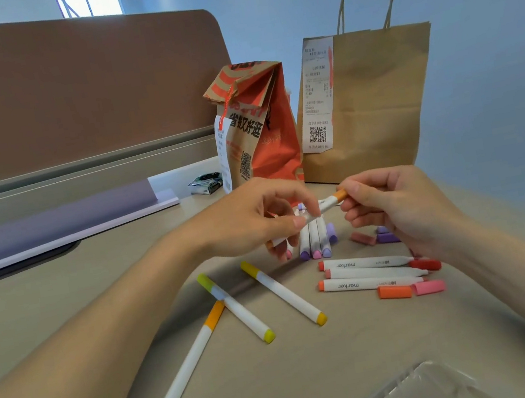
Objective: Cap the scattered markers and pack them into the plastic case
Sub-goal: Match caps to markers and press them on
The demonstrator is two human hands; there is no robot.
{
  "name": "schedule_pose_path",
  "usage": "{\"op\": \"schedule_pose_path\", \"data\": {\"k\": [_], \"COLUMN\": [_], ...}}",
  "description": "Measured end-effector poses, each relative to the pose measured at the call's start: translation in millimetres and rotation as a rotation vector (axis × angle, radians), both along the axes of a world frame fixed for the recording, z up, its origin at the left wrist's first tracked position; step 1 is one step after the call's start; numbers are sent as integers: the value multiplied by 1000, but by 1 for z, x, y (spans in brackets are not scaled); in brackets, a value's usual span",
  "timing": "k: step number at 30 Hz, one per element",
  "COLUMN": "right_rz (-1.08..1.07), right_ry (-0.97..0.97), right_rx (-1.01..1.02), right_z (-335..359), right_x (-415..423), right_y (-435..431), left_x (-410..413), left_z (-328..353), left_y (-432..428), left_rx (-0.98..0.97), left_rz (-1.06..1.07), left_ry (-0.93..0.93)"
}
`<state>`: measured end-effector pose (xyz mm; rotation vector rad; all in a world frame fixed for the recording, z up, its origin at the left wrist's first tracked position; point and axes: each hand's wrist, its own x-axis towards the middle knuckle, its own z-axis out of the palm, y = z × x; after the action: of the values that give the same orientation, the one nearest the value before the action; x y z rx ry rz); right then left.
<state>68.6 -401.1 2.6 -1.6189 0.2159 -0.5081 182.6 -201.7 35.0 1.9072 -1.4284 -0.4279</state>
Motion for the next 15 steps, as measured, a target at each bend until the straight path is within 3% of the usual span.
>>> {"op": "schedule_pose_path", "data": {"k": [6, 9, 15], "right_rz": [67, 29, -147], "right_ry": [67, 98, 166], "right_rx": [64, -20, -290], "right_z": [-5, -4, -1], "right_x": [2, 2, 0], "right_y": [-3, -7, -32], "left_x": [5, 10, 16], "left_z": [6, 9, 13], "left_y": [10, 14, 16], "left_rx": [91, 102, 221], "left_rz": [-90, -100, 9], "left_ry": [97, 143, -159]}}
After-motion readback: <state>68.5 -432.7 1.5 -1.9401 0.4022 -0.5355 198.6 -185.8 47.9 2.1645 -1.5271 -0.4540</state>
